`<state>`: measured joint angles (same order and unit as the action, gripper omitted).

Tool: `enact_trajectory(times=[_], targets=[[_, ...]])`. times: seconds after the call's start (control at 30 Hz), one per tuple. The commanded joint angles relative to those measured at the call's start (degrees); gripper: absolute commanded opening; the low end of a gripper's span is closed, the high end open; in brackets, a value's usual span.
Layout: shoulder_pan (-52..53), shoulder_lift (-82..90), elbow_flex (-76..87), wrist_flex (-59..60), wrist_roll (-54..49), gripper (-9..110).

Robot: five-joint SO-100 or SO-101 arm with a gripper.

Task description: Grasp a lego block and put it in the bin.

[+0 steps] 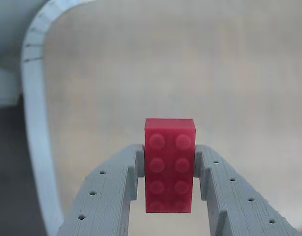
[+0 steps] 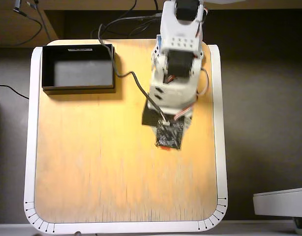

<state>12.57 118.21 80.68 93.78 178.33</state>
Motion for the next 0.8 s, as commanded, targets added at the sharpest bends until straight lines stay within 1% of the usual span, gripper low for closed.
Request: enact_trajectory(times=[0.0,0.17,0.27,0.53,0.77], targets=[[8.6,8.7,-4.7,4.7,2.8,0],[20.2,12.0,-4.7,7.0,2.9,0],[29.3,12.4,-4.7,7.1,3.3,0],[54.8,11.9,-4.7,7.0,12.5,0],[68.8,9.1,-4.0,7.0,16.0,0]])
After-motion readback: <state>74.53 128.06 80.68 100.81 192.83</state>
